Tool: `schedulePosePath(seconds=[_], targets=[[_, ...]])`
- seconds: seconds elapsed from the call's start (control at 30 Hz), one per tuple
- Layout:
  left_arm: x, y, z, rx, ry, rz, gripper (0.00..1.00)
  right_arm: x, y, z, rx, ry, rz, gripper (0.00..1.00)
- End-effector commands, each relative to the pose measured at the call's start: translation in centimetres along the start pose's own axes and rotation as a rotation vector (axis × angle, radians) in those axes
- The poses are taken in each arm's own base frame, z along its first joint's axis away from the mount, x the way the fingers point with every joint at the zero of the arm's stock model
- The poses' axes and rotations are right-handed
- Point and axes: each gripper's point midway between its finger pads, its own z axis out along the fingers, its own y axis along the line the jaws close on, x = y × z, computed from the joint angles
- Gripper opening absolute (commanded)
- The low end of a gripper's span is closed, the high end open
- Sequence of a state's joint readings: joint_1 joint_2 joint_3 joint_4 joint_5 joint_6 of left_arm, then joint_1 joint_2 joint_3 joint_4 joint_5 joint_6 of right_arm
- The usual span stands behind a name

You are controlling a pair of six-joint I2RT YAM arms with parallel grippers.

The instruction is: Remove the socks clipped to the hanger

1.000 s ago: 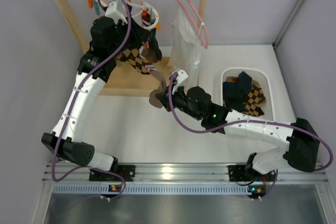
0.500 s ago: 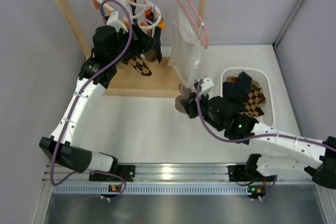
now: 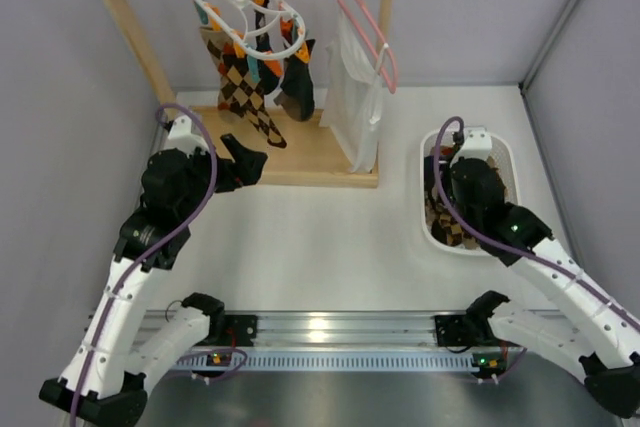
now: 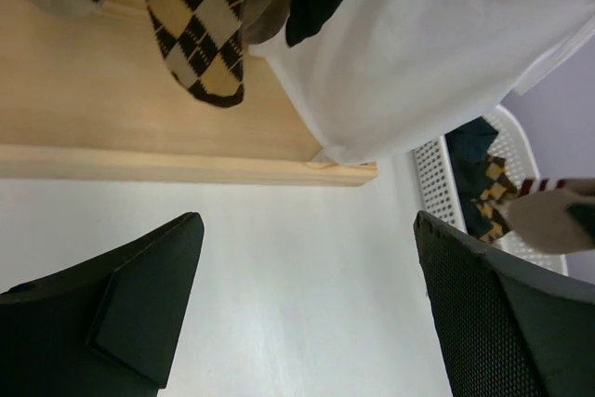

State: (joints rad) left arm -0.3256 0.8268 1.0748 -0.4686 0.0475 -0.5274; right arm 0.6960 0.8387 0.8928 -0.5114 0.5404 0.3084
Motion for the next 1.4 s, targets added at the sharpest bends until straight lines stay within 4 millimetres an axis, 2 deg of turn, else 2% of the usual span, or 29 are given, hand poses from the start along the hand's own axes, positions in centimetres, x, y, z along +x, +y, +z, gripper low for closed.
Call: schedulePosePath(seconds=[0.0, 0.07, 0.17, 0.2, 0.27, 0.3, 0.33, 0.43, 0.5, 0.57, 0.6, 0.63, 0.67, 0.7, 0.73, 0.77, 0.8, 0.83, 0.93, 0.97, 1.0, 1.03, 1.07, 1.13, 1.2, 1.23, 1.3, 1.33, 1.37], targets=[[1.4, 3.2, -2.0, -0.115, 0.005, 0.097, 0.98, -0.5, -4.5, 0.9, 0.147, 0.052, -0.033, 0.06], [2.1, 3.5, -3.0, -0.109, 0.024, 0.150, 0.99, -1.0, -5.6, 2.2, 0.167, 0.061, -0.024, 0.06], [2.3, 4.1, -4.5, -0.111, -0.008, 0.194, 0.98, -0.7, -8.8, 4.9, 0.226, 0.135, 0.024, 0.06], [2.2, 4.3, -5.0, -0.115, -0.030, 0.200, 0.99, 0.1, -11.0, 6.1, 0.285, 0.177, 0.041, 0.06], [2.7, 5.2, -5.2, -0.147, -0.034, 0.211, 0.98, 0.2, -11.7, 7.3, 0.279, 0.208, 0.055, 0.13], [2.5, 5.7, -5.3, -0.171, -0.050, 0.211, 0.99, 1.0, -12.4, 8.0, 0.297, 0.248, 0.063, 0.36], [3.0, 6.3, -5.4, -0.186, -0.048, 0.213, 0.99, 1.0, -12.6, 8.1, 0.304, 0.258, 0.061, 0.48], [3.6, 7.6, -5.4, -0.238, -0.055, 0.208, 0.99, 0.3, -11.5, 7.9, 0.247, 0.242, 0.078, 0.65], [3.6, 7.5, -5.5, -0.236, -0.060, 0.200, 0.98, -0.8, -11.1, 6.9, 0.227, 0.188, 0.100, 0.99], [3.5, 7.6, -5.6, -0.240, -0.067, 0.191, 0.98, -1.7, -10.5, 6.0, 0.191, 0.154, 0.115, 0.99], [3.5, 7.7, -5.6, -0.246, -0.068, 0.190, 0.98, -3.0, -9.3, 5.1, 0.133, 0.095, 0.120, 0.99], [3.4, 7.8, -5.6, -0.251, -0.072, 0.188, 0.98, -2.7, -8.1, 4.8, 0.073, 0.082, 0.125, 0.99], [3.5, 7.8, -5.6, -0.252, -0.071, 0.185, 0.98, -3.2, -6.0, 4.4, -0.039, 0.051, 0.151, 0.99], [3.4, 7.8, -5.6, -0.252, -0.073, 0.184, 0.98, -5.4, -3.7, 3.1, -0.157, -0.061, 0.157, 0.99], [3.5, 7.9, -5.5, -0.255, -0.071, 0.178, 0.99, -4.2, -2.1, 3.0, -0.242, -0.073, 0.171, 0.99], [3.5, 7.8, -5.6, -0.255, -0.072, 0.178, 0.99, -4.3, 0.6, 2.0, -0.396, -0.096, 0.181, 0.99], [3.4, 7.8, -5.5, -0.254, -0.073, 0.178, 0.98, -4.7, 2.7, 0.5, -0.505, -0.131, 0.224, 0.99], [3.4, 7.8, -5.5, -0.257, -0.075, 0.176, 0.99, -6.6, 4.3, -0.3, -0.599, -0.233, 0.227, 0.99], [3.2, 8.0, -5.8, -0.270, -0.090, 0.171, 0.98, -3.8, 9.4, -0.7, -0.723, -0.179, 0.242, 1.00], [3.1, 8.1, -5.9, -0.274, -0.094, 0.171, 0.99, -3.8, 9.7, 0.0, -0.657, -0.209, 0.215, 0.99], [3.1, 8.1, -5.9, -0.275, -0.098, 0.169, 0.99, -2.3, 13.1, -1.3, -0.727, -0.177, 0.178, 0.99], [3.1, 8.2, -5.9, -0.276, -0.099, 0.166, 0.98, -2.8, 14.1, -1.5, -0.717, -0.230, 0.169, 0.99], [3.2, 8.3, -5.8, -0.282, -0.093, 0.167, 0.99, -1.7, 17.0, -2.9, -0.799, -0.213, 0.137, 0.99], [3.3, 8.3, -5.5, -0.284, -0.084, 0.169, 0.98, -2.1, 19.4, -4.0, -0.870, -0.246, 0.103, 1.00], [3.3, 8.4, -5.5, -0.289, -0.083, 0.170, 0.98, -1.4, 22.4, -3.7, -0.913, -0.240, 0.020, 0.99], [3.1, 8.3, -5.7, -0.289, -0.090, 0.168, 0.98, -2.8, 23.5, -3.7, -0.926, -0.265, 0.010, 0.99], [3.2, 8.4, -5.8, -0.289, -0.095, 0.167, 0.99, -1.8, 25.4, -0.8, -0.893, -0.239, -0.060, 0.99], [3.1, 8.4, -6.0, -0.286, -0.100, 0.168, 0.99, -3.9, 26.5, -0.6, -0.895, -0.280, -0.069, 1.00], [3.1, 8.4, -6.2, -0.284, -0.107, 0.167, 0.98, -2.7, 27.3, 2.0, -0.846, -0.249, -0.118, 0.99]])
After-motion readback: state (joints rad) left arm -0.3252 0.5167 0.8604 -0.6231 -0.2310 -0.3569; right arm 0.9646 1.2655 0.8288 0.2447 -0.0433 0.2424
